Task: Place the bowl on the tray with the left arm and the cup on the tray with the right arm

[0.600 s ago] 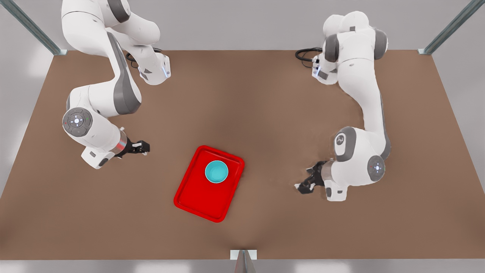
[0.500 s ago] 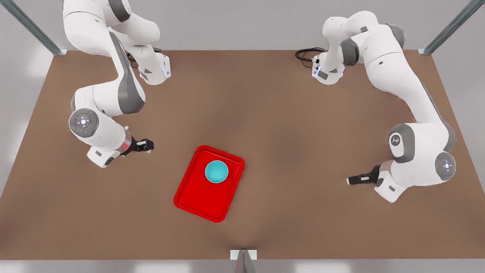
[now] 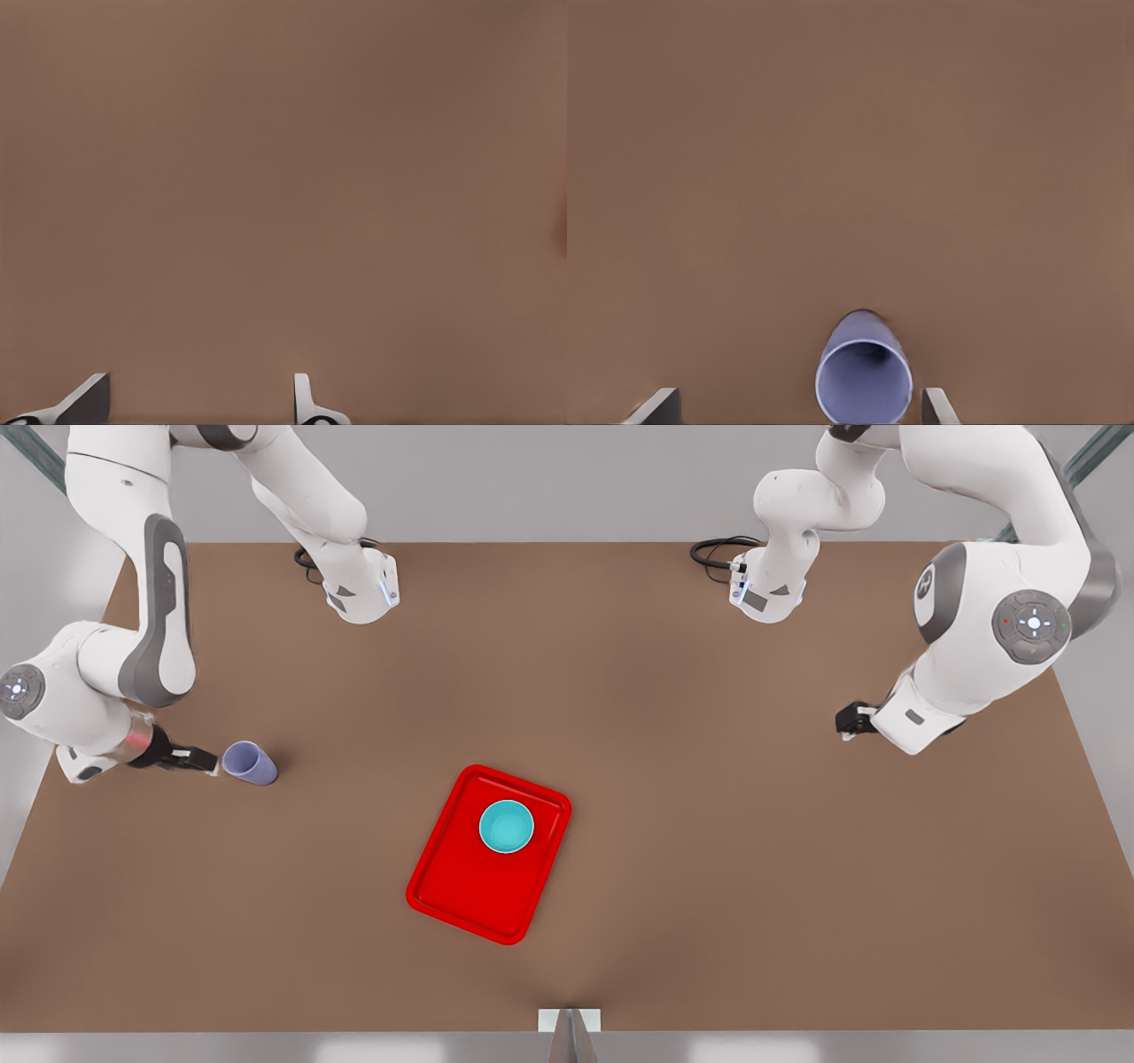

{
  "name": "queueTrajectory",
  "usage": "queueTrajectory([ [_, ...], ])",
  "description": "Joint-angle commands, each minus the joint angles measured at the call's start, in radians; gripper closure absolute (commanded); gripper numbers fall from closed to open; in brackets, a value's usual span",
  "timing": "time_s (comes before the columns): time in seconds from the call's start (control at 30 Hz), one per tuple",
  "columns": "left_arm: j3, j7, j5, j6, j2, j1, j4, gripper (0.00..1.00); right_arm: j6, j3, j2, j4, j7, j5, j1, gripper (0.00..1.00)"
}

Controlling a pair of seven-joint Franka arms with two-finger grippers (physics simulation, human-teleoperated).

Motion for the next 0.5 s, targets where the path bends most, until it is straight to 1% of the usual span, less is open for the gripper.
queueTrajectory([
  [0.0,0.0,0.0,-0.003,0.0,0.009,0.0,0.003,0.0,0.002,0.0,0.0,-0.005,-0.004,0.0,0.004,0.0],
  [0.07,0.0,-0.001,-0.002,0.028,0.044,0.0,0.009,0.0,0.054,0.0,-0.004,-0.085,-0.033,-0.005,-0.006,0.0],
  [0.17,-0.001,-0.006,-0.002,0.031,0.064,-0.001,0.009,0.0,0.074,0.002,-0.009,-0.145,-0.041,-0.005,-0.003,0.0],
  [0.37,-0.001,-0.006,-0.003,0.031,0.072,-0.001,0.008,0.0,0.074,0.0,-0.003,-0.148,-0.124,-0.008,-0.026,0.0],
  [0.47,-0.001,-0.008,-0.003,0.029,0.072,-0.001,0.008,0.0,0.091,0.0,0.023,-0.149,-0.124,-0.026,-0.031,0.0],
])
